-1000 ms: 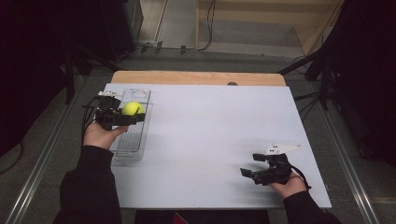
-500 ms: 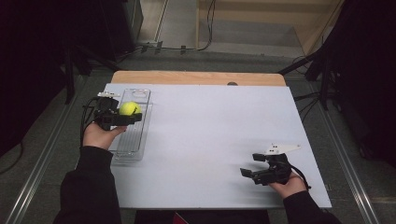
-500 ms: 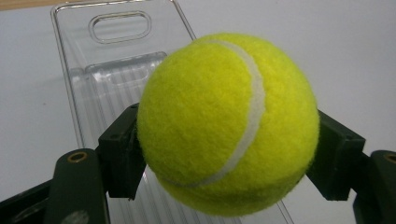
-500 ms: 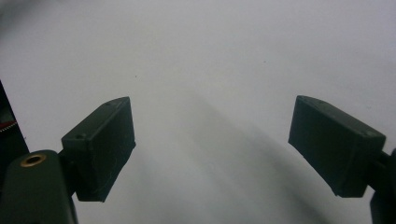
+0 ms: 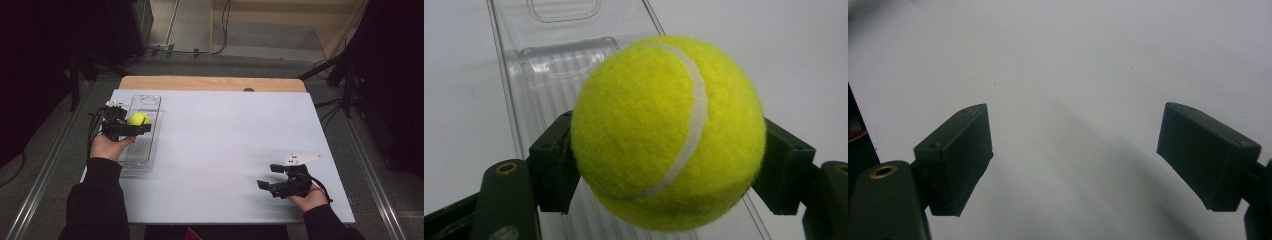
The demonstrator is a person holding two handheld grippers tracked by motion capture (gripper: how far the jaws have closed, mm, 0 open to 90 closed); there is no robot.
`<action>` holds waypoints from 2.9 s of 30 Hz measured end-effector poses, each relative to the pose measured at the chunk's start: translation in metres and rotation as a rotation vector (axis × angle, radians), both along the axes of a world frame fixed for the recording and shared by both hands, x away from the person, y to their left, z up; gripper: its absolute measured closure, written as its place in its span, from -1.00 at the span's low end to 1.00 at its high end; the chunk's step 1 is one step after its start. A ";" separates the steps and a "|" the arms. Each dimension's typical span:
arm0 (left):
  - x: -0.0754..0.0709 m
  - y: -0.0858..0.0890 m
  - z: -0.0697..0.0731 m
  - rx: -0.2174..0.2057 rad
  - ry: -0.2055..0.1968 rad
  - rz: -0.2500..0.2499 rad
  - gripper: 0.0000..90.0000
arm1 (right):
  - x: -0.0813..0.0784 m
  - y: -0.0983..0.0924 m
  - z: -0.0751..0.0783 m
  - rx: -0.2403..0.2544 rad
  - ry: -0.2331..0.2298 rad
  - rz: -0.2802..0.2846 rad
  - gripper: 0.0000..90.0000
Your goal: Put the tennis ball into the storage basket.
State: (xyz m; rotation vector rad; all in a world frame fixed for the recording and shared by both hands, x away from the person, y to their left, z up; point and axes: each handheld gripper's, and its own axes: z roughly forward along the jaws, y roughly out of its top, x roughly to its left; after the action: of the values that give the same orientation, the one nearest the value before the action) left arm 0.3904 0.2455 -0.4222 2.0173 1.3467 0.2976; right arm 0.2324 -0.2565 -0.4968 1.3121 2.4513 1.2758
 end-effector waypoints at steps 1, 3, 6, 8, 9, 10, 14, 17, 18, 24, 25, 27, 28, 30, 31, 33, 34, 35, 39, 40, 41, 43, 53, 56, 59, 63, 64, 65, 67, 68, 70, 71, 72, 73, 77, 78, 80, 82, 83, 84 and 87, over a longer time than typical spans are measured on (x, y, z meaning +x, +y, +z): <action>0.000 0.000 -0.001 0.003 0.001 0.005 -0.41 | 0.000 0.000 0.000 0.001 0.001 0.001 -0.72; 0.001 0.001 -0.002 0.005 0.003 0.007 -0.41 | 0.000 0.000 0.000 0.000 -0.001 0.002 -0.72; 0.001 0.001 -0.004 0.007 0.010 0.007 -0.41 | 0.000 0.000 0.000 0.002 -0.003 -0.001 -0.72; 0.003 0.002 -0.006 0.004 0.017 0.008 -0.41 | 0.000 -0.001 0.000 0.001 -0.001 -0.001 -0.72; 0.003 0.001 -0.007 0.007 0.020 0.007 -0.41 | 0.000 -0.001 0.000 0.002 -0.001 -0.002 -0.72; 0.003 0.001 -0.009 0.014 0.023 0.007 -0.41 | 0.000 -0.001 0.000 0.005 0.000 -0.007 -0.72; 0.004 0.001 -0.012 0.020 0.032 0.008 -0.41 | 0.000 -0.002 0.001 0.007 0.000 -0.008 -0.72; 0.004 0.001 -0.012 0.019 0.029 0.006 -0.41 | 0.000 -0.001 0.000 0.006 0.000 -0.007 -0.72; 0.004 0.001 -0.011 0.021 0.025 0.006 -0.41 | 0.000 -0.001 0.001 0.007 0.001 -0.007 -0.72; 0.004 -0.001 -0.010 0.023 0.018 0.001 -0.42 | -0.001 -0.002 0.001 0.007 -0.005 -0.003 -0.72; 0.004 -0.001 -0.010 0.025 0.018 0.001 -0.42 | -0.001 -0.002 0.001 0.007 -0.005 -0.002 -0.72; 0.004 -0.001 -0.010 0.031 0.018 0.001 -0.42 | -0.001 -0.002 0.001 0.009 -0.004 -0.002 -0.72; 0.004 -0.001 -0.010 0.032 0.018 0.000 -0.42 | -0.001 -0.002 0.001 0.008 -0.005 -0.005 -0.72; 0.004 -0.001 -0.009 0.028 0.017 0.002 -0.43 | -0.001 -0.002 0.001 0.003 -0.003 -0.006 -0.72; 0.004 -0.001 -0.009 0.015 0.011 0.005 -0.47 | -0.001 -0.002 0.001 0.004 -0.002 -0.006 -0.72; 0.003 0.000 -0.005 0.006 -0.002 0.008 -0.53 | -0.001 -0.002 0.001 0.004 -0.006 -0.005 -0.72; 0.003 0.000 -0.003 0.009 -0.011 0.011 -0.55 | -0.001 -0.001 0.001 0.005 -0.005 -0.004 -0.72; 0.002 0.000 -0.001 0.014 -0.015 0.008 -0.59 | -0.001 -0.001 0.001 0.004 -0.006 -0.005 -0.72; 0.000 0.001 0.005 0.004 -0.027 0.006 -0.60 | -0.001 -0.002 0.001 0.004 -0.005 -0.005 -0.72; 0.000 0.001 0.007 0.005 -0.026 0.003 -0.60 | -0.001 -0.002 0.001 0.005 -0.004 -0.007 -0.72; 0.000 0.000 0.008 0.003 -0.027 0.005 -0.60 | -0.001 -0.002 0.001 0.005 -0.003 -0.008 -0.72; -0.001 -0.002 0.009 -0.002 -0.024 -0.004 -0.59 | -0.001 -0.002 0.001 0.005 -0.003 -0.009 -0.72; -0.005 -0.012 0.015 -0.045 -0.021 -0.055 -0.58 | -0.001 -0.002 0.001 0.009 -0.002 -0.005 -0.72; -0.006 -0.015 0.016 -0.063 -0.002 -0.080 -0.58 | -0.001 -0.002 0.001 0.012 -0.002 -0.005 -0.72; -0.008 -0.019 0.017 -0.072 0.005 -0.092 -0.58 | -0.001 -0.002 0.001 0.011 -0.002 -0.003 -0.72; -0.010 -0.025 0.018 -0.074 0.007 -0.115 -0.58 | -0.001 -0.002 0.001 0.011 -0.002 -0.005 -0.72; -0.011 -0.028 0.018 -0.076 0.005 -0.118 -0.58 | -0.001 -0.002 0.001 0.011 -0.002 -0.004 -0.72; -0.011 -0.029 0.018 -0.072 0.004 -0.126 -0.58 | -0.001 -0.002 0.001 0.012 -0.002 -0.004 -0.72; -0.012 -0.032 0.018 -0.065 0.003 -0.139 -0.58 | -0.001 -0.002 0.001 0.013 -0.002 -0.005 -0.72; -0.012 -0.033 0.018 -0.068 0.004 -0.147 -0.58 | -0.001 -0.002 0.001 0.012 -0.002 -0.004 -0.72; -0.013 -0.036 0.017 -0.069 0.001 -0.155 -0.58 | -0.001 -0.002 0.001 0.013 -0.002 -0.004 -0.72; -0.013 -0.038 0.017 -0.069 0.001 -0.155 -0.58 | -0.001 -0.002 0.001 0.012 -0.002 -0.005 -0.72; -0.014 -0.040 0.017 -0.066 0.002 -0.164 -0.58 | -0.001 -0.002 0.001 0.012 -0.002 -0.005 -0.72; -0.014 -0.042 0.016 -0.071 0.005 -0.173 -0.58 | -0.001 -0.002 0.001 0.012 -0.002 -0.005 -0.72; -0.016 -0.048 0.015 -0.077 0.014 -0.191 -0.58 | -0.001 -0.002 0.001 0.013 -0.004 -0.005 -0.72; -0.016 -0.049 0.014 -0.085 0.021 -0.196 -0.58 | -0.001 -0.002 0.001 0.013 -0.004 -0.004 -0.72; -0.017 -0.052 0.014 -0.086 0.022 -0.206 -0.58 | -0.001 -0.002 0.001 0.013 -0.004 -0.005 -0.72; -0.019 -0.055 0.014 -0.092 0.015 -0.218 -0.58 | -0.001 -0.002 0.001 0.013 -0.004 -0.006 -0.72; -0.020 -0.056 0.013 -0.101 0.017 -0.226 -0.58 | -0.001 -0.002 0.001 0.014 -0.004 -0.004 -0.72; -0.021 -0.058 0.013 -0.109 0.015 -0.233 -0.58 | -0.001 -0.002 0.001 0.015 -0.004 -0.003 -0.72; -0.023 -0.063 0.012 -0.127 0.022 -0.257 -0.58 | -0.001 -0.001 0.002 0.016 -0.001 -0.003 -0.72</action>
State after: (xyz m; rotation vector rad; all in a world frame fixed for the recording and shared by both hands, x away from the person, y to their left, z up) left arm 0.3678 0.1822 -0.4103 2.0617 1.0745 0.0712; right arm 0.2315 -0.2575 -0.4952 1.3175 2.4425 1.2974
